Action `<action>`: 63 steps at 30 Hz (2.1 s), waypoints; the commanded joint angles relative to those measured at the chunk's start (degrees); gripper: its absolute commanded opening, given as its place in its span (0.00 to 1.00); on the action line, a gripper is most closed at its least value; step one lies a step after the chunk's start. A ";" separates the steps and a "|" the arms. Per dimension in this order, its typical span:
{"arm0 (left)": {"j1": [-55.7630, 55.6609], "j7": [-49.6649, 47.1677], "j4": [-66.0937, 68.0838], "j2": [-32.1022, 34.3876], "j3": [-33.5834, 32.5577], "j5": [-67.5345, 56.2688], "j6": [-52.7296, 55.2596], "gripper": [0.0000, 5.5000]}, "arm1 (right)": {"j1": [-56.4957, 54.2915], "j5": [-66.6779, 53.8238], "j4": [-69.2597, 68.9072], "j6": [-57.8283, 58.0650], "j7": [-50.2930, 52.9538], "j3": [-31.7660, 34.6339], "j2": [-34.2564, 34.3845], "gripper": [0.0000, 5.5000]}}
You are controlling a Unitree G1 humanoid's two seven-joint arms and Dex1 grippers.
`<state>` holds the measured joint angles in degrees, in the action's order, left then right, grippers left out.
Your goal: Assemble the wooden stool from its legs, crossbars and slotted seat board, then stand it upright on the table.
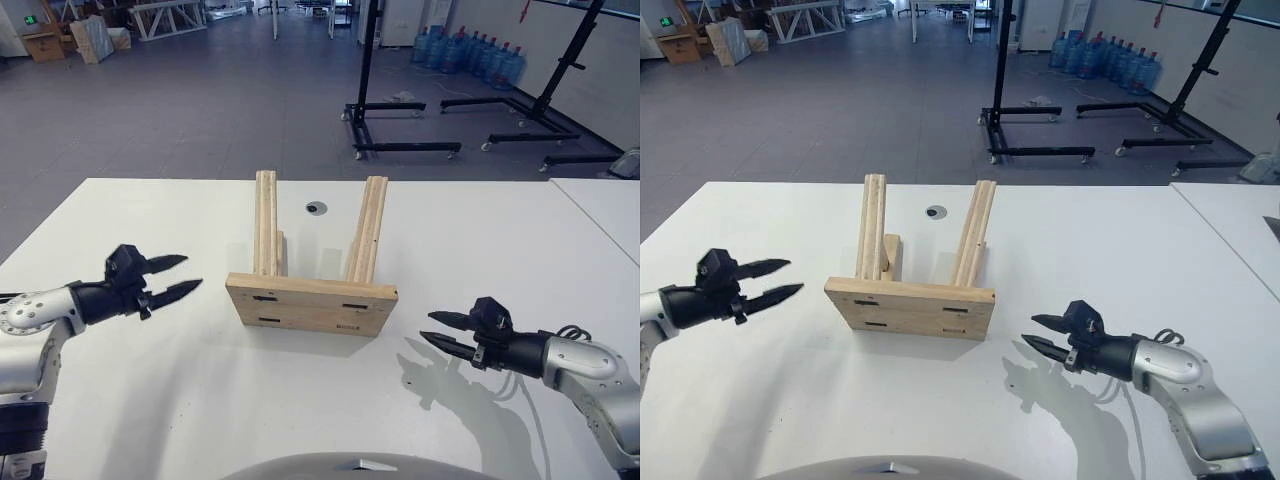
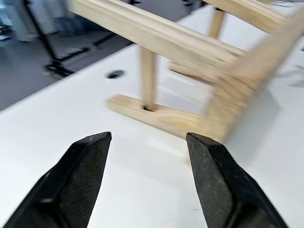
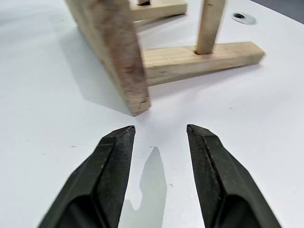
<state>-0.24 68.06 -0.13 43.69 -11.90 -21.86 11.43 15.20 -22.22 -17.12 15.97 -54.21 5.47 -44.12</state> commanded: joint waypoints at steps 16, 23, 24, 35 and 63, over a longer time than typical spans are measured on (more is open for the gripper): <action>-14.05 8.82 13.72 -3.26 15.66 3.18 -1.21 0.52 | -17.69 -0.16 8.04 1.65 -7.38 -10.95 4.55 0.36; -17.49 12.29 16.52 -3.98 19.22 4.34 0.18 0.40 | -20.34 -0.70 9.03 5.13 -9.70 -13.05 4.56 0.36; -17.36 12.62 17.99 -3.58 19.45 4.97 -0.28 0.38 | -20.26 -0.66 10.02 5.43 -9.97 -13.28 4.52 0.36; -17.44 13.16 17.04 -4.90 18.12 0.43 5.00 0.35 | -21.70 -3.76 10.46 9.16 -10.80 -14.46 6.96 0.28; -37.90 -98.51 4.19 -34.28 -7.72 -67.94 28.03 0.25 | -31.33 -77.45 10.07 11.40 69.93 6.74 25.38 0.40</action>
<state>-34.72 -14.48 2.90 11.86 -17.31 -93.45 45.64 -13.51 -101.12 -9.72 28.39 7.56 11.73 -21.49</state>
